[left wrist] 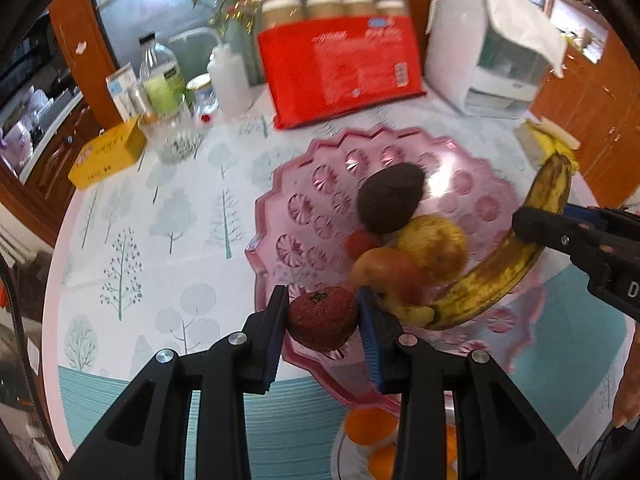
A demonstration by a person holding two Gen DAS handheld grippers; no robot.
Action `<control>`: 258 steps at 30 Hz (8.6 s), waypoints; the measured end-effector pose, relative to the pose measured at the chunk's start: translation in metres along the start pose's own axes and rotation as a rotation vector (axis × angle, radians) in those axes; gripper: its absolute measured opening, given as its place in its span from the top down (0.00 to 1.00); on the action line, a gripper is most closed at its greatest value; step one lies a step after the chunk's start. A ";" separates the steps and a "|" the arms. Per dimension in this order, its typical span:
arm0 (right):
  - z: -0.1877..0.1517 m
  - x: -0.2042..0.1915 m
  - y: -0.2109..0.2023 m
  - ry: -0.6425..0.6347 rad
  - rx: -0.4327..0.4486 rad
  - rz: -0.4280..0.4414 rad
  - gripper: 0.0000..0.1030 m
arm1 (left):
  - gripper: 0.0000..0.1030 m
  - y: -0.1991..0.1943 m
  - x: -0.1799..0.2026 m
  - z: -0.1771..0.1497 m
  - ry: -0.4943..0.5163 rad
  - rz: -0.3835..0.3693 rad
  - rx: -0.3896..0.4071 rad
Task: Organize fruits
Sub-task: 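Carry the plum with the left gripper while the right gripper carries the banana into the pink bowl, then open the left gripper releasing the plum while the right gripper releases the banana, then grasp a large orange on the plate with the left gripper while the right grasps another orange, then carry the orange with the left gripper while the right gripper carries its orange into the pink bowl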
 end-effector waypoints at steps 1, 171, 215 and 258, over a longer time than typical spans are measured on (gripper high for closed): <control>0.000 0.003 0.008 0.000 -0.025 -0.018 0.69 | 0.68 0.007 -0.002 0.001 -0.002 0.008 -0.009; -0.179 -0.071 0.059 -0.162 -0.149 0.096 0.53 | 0.60 0.059 0.031 -0.117 0.032 -0.201 -0.157; -0.052 -0.046 -0.175 -0.039 0.275 0.013 0.57 | 0.60 -0.160 0.021 -0.031 0.245 0.005 0.177; 0.020 0.018 0.028 0.050 0.175 -0.238 0.50 | 0.20 0.048 0.016 0.043 0.190 0.185 -0.052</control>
Point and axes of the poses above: each gripper's, at about its wrist camera, not at the fingertips, and y roughly the way its jaws point, x to its right, z to its top, the point moved 8 cm from there along y, roughly the way its jaws point, and after that the axes turned 7 degrees about -x, right-handed, at the moved point
